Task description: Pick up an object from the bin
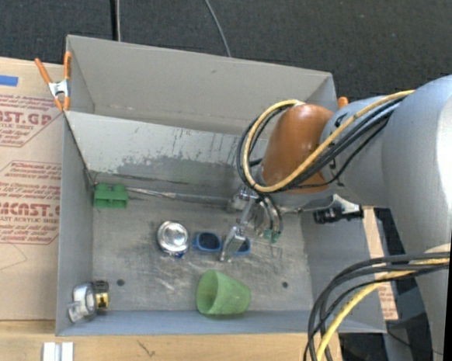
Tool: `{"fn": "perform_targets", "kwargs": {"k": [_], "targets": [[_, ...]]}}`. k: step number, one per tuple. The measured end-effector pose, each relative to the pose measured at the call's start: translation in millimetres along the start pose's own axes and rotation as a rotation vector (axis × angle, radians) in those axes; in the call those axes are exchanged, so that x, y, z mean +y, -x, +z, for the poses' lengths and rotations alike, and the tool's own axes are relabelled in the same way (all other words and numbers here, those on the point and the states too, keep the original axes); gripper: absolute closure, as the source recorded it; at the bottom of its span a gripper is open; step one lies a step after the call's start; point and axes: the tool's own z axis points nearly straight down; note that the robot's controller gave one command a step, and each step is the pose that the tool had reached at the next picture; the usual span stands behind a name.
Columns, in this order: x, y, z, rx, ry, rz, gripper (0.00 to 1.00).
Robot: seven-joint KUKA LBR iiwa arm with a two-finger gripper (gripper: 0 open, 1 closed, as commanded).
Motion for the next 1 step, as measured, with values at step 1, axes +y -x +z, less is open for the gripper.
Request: {"fn": "perform_targets", "kwargs": {"k": [1], "targets": [[19.9, -10.8, -27.9, 0.004, -0.001, -0.046, 0.00]]}}
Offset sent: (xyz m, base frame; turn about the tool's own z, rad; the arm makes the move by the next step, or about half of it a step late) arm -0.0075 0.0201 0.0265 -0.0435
